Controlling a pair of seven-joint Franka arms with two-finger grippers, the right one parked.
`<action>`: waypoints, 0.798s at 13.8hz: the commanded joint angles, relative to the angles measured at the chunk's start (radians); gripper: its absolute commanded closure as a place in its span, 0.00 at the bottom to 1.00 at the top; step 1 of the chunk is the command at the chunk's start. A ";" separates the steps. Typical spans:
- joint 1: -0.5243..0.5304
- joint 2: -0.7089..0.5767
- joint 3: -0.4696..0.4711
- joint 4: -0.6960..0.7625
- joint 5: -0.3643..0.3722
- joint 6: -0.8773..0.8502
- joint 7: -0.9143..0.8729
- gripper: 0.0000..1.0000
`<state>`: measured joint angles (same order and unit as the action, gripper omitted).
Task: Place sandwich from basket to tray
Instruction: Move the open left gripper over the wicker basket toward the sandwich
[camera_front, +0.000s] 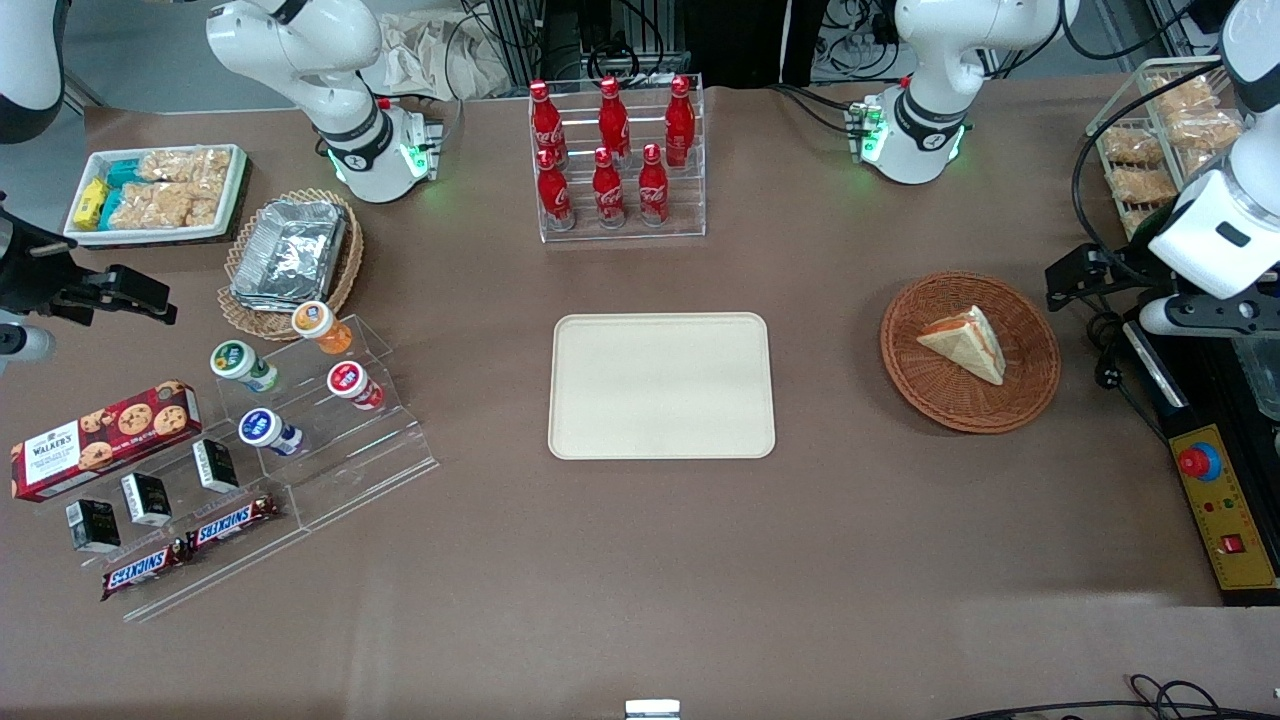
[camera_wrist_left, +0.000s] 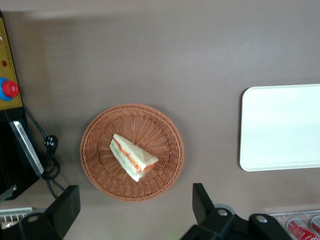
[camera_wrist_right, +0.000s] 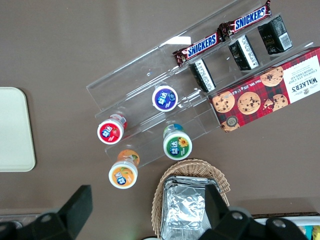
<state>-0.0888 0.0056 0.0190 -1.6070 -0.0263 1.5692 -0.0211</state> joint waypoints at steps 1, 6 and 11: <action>0.001 -0.009 0.004 0.010 0.013 -0.060 -0.019 0.00; 0.012 -0.122 0.007 -0.155 0.014 -0.088 -0.092 0.00; 0.072 -0.329 0.007 -0.547 0.013 0.130 -0.094 0.00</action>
<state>-0.0427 -0.1841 0.0318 -1.9383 -0.0213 1.5843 -0.0986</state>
